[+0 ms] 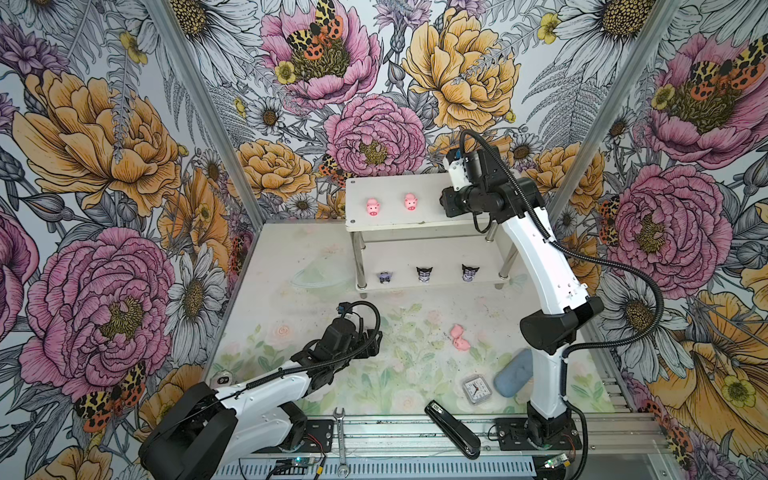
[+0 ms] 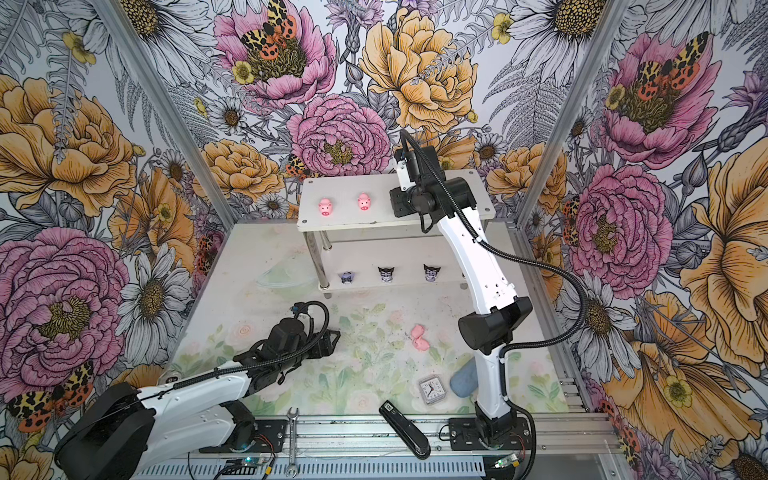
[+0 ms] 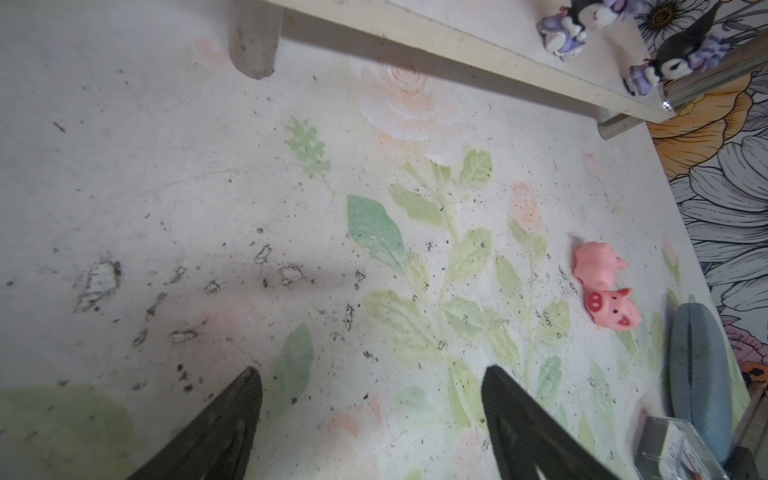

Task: Place and organize the plastic toys onto the shelf
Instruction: 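Set the third pig beside the other two and open the right gripper, then move the right gripper down to the two pink pigs on the table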

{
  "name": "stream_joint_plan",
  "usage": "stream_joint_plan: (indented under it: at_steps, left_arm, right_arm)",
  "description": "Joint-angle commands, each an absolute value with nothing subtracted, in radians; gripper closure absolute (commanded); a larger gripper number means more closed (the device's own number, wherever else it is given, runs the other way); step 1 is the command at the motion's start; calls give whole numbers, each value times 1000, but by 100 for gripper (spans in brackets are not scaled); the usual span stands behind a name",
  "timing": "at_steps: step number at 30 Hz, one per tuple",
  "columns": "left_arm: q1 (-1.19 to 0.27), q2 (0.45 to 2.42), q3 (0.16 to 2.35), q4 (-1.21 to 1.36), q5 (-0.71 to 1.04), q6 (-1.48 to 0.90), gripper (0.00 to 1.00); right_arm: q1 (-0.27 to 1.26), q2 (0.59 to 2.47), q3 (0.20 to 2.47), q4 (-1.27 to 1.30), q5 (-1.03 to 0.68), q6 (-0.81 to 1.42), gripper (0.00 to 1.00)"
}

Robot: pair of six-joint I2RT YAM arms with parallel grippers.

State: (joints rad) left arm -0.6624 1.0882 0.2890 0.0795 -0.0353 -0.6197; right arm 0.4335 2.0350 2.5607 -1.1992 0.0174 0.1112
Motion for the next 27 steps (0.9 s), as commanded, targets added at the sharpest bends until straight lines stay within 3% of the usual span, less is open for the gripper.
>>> stream_joint_plan:
  at_steps: [1, 7, 16, 22, 27]
  left_arm:
    - [-652, 1079, 298, 108, -25, -614, 15]
    - [-652, 1096, 303, 118, -17, -613, 14]
    - [-651, 1091, 301, 124, -12, -618, 14]
    - [-653, 1091, 296, 133, -4, -620, 14]
    - [-655, 1091, 292, 144, 9, -629, 14]
  right_arm:
    - [446, 2040, 2536, -1209, 6, 134, 69]
    - [449, 2030, 2512, -1208, 32, 133, 53]
    - [462, 1947, 2498, -1206, 92, 163, 45]
    - [493, 1769, 2377, -1171, 227, 205, 44]
    - [551, 1459, 2010, -1024, 330, 257, 43]
